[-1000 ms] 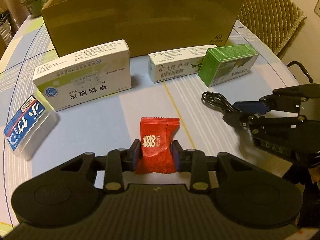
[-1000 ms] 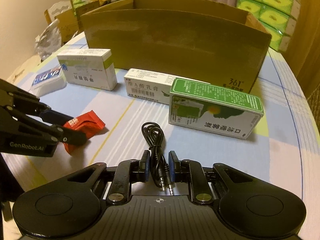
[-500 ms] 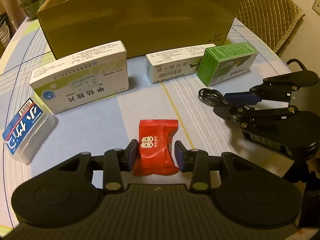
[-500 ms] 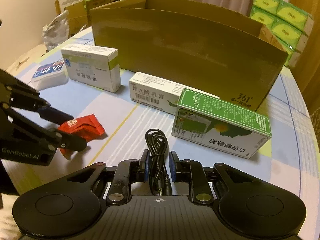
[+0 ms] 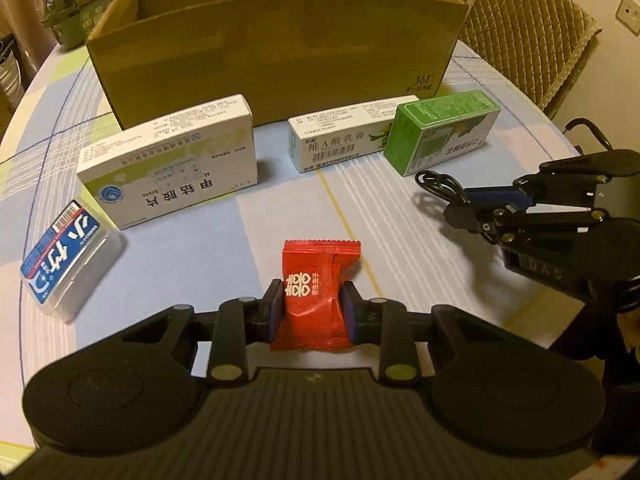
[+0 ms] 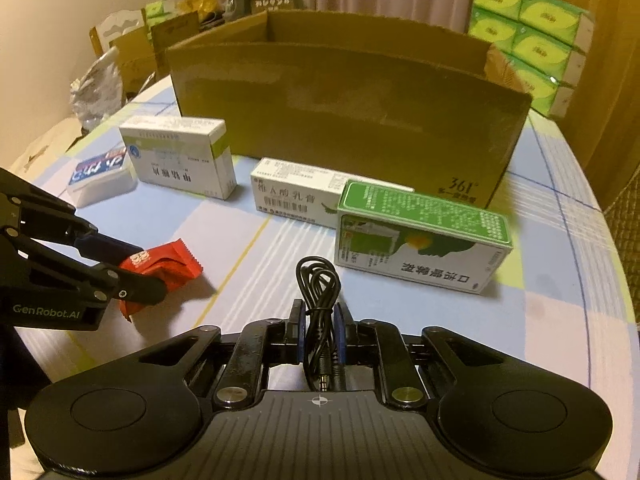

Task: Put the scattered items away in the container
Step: 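Lift the red candy packet and the black cable off the table with both tools, then carry the candy packet and the cable over the cardboard box with both tools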

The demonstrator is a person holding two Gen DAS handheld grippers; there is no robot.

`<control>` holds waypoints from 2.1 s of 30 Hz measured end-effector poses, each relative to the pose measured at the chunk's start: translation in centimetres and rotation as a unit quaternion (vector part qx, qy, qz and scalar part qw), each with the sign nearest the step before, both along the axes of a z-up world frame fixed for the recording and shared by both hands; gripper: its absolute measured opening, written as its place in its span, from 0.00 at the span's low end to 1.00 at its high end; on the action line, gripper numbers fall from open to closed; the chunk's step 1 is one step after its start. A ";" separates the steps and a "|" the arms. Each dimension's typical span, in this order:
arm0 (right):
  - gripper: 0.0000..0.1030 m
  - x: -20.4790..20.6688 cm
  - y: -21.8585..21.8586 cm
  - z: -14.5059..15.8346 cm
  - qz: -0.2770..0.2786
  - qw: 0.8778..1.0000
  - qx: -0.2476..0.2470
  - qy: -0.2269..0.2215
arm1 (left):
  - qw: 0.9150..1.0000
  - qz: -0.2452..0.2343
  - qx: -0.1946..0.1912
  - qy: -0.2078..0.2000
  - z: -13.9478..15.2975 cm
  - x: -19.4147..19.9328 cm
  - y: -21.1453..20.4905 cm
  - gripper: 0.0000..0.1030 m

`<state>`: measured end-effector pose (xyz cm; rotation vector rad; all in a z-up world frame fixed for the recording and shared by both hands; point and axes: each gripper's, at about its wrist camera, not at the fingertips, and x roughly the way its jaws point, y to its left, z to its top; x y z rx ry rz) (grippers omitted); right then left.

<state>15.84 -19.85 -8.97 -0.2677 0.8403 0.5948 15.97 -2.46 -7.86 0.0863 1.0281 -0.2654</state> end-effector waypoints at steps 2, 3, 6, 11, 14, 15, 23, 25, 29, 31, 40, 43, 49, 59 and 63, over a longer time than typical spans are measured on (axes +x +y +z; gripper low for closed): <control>0.11 -0.3 -0.1 0.6 -0.002 1.000 0.003 -0.004 | 1.000 0.002 0.000 -0.005 0.5 -0.3 0.2 0.24; 0.11 -0.4 -0.1 0.8 -0.002 1.000 0.004 -0.006 | 1.000 0.003 0.000 -0.008 0.8 -0.5 0.3 0.24; 0.11 -0.8 0.0 1.6 -0.002 1.000 0.008 -0.014 | 1.000 0.006 -0.002 -0.016 1.6 -0.8 0.7 0.24; 0.11 -1.0 0.2 3.0 -0.002 1.000 0.014 -0.028 | 0.999 0.009 -0.002 -0.030 3.1 -0.8 0.9 0.24; 0.11 -1.0 0.2 3.9 -0.004 0.999 0.017 -0.036 | 0.999 0.007 -0.002 -0.041 4.1 -0.6 0.9 0.24; 0.11 -1.0 0.2 4.2 -0.005 0.999 0.019 -0.039 | 0.999 0.006 -0.002 -0.044 4.4 -0.6 0.8 0.24; 0.11 -0.9 0.0 5.7 -0.013 0.998 0.026 -0.054 | 0.998 0.002 0.002 -0.064 6.1 -0.5 0.8 0.24; 0.11 -0.8 0.0 6.0 -0.015 0.998 0.027 -0.057 | 0.998 0.003 0.002 -0.068 6.4 -0.5 0.8 0.24; 0.11 -0.3 0.0 6.7 -0.018 0.997 0.029 -0.064 | 0.997 0.003 0.004 -0.074 6.9 -0.3 0.9 0.24; 0.11 0.0 0.0 7.2 -0.021 0.997 0.032 -0.068 | 0.997 0.003 0.006 -0.077 7.2 -0.1 1.0 0.24; 0.11 2.8 0.1 9.6 -0.025 0.994 0.043 -0.099 | 0.995 -0.003 0.012 -0.103 9.5 2.3 1.2 0.24; 0.11 4.3 0.3 10.6 -0.028 0.992 0.049 -0.111 | 0.993 -0.003 0.012 -0.116 10.6 3.6 1.2 0.24; 0.11 7.3 0.6 11.7 -0.038 0.990 0.058 -0.122 | 0.991 -0.009 0.012 -0.133 12.3 6.5 1.0 0.24; 0.11 12.3 1.2 12.9 -0.045 0.988 0.067 -0.129 | 0.989 -0.009 -0.001 -0.149 14.9 12.9 2.0 0.24; 0.11 14.1 1.4 12.9 -0.050 0.988 0.070 -0.126 | 0.988 -0.002 -0.004 -0.151 15.3 15.3 2.5 0.24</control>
